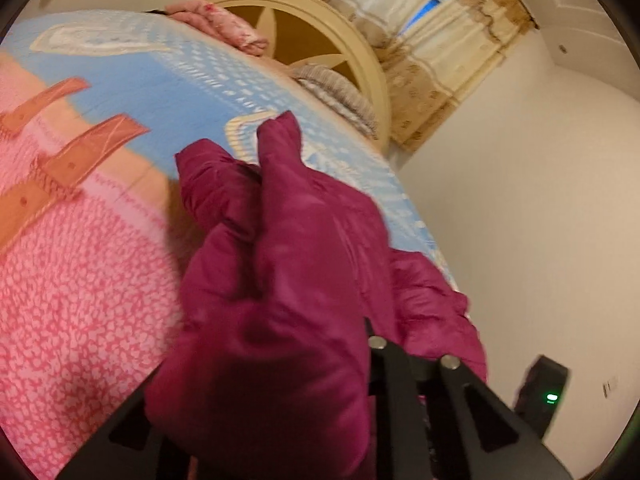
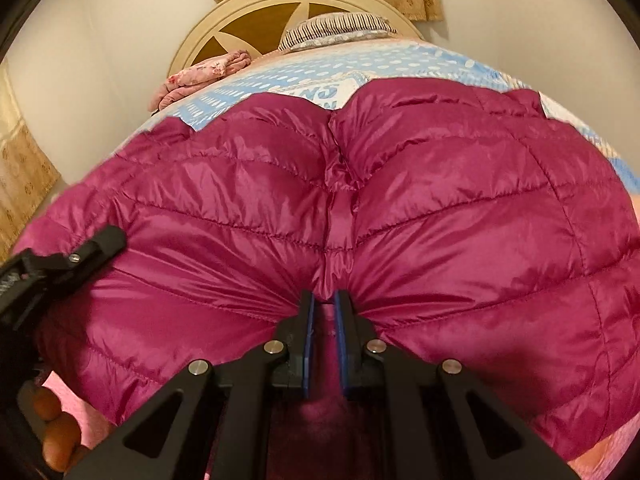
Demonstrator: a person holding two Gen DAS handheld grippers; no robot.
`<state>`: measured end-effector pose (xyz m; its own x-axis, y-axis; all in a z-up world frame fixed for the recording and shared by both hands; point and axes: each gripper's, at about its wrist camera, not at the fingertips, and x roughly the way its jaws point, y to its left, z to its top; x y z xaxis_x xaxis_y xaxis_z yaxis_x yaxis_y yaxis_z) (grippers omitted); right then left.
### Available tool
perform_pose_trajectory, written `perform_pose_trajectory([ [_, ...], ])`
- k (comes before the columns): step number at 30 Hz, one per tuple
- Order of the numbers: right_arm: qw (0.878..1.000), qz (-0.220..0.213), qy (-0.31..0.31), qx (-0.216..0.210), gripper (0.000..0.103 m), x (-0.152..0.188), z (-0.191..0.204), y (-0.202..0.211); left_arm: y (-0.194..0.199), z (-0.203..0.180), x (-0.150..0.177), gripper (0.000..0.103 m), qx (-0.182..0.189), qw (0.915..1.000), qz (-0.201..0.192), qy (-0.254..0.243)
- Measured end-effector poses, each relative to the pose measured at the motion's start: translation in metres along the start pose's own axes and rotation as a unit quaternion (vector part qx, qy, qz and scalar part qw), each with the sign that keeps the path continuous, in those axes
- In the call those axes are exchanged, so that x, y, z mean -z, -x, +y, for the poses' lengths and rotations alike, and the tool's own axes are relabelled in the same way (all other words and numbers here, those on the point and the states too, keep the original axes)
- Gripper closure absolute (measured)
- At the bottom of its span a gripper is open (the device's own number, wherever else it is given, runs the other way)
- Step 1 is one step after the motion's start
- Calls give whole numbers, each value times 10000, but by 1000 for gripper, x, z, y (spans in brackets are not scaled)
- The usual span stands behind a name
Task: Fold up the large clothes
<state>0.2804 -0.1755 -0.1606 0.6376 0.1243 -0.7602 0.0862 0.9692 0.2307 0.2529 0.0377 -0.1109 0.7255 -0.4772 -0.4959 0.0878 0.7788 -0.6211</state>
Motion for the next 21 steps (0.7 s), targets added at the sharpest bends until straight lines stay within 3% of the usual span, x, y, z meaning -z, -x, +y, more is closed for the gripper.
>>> perform_pose_trajectory([
  [4,9988,242,-291,-306,94,3,6,5,21,-31,-5,88,159,9982,-14,-576],
  [6,9942,437,-643,-747,94,9,8,7,37,-51,-7,88,172,9949,-52,-992],
  [12,9608,977,-1206,-2296,95,35,49,7,73,-91,1,88,-89,9750,-36,-2218],
  [14,9548,1094,-1190,-2494,95,39,57,8,78,-94,8,88,-215,9678,-10,-2507],
  [18,9493,1225,-1145,-2659,95,40,46,17,76,-100,17,88,-121,9624,24,-2714],
  [21,9501,970,-1202,-2711,95,39,19,44,71,-114,31,88,-118,9521,33,-3055],
])
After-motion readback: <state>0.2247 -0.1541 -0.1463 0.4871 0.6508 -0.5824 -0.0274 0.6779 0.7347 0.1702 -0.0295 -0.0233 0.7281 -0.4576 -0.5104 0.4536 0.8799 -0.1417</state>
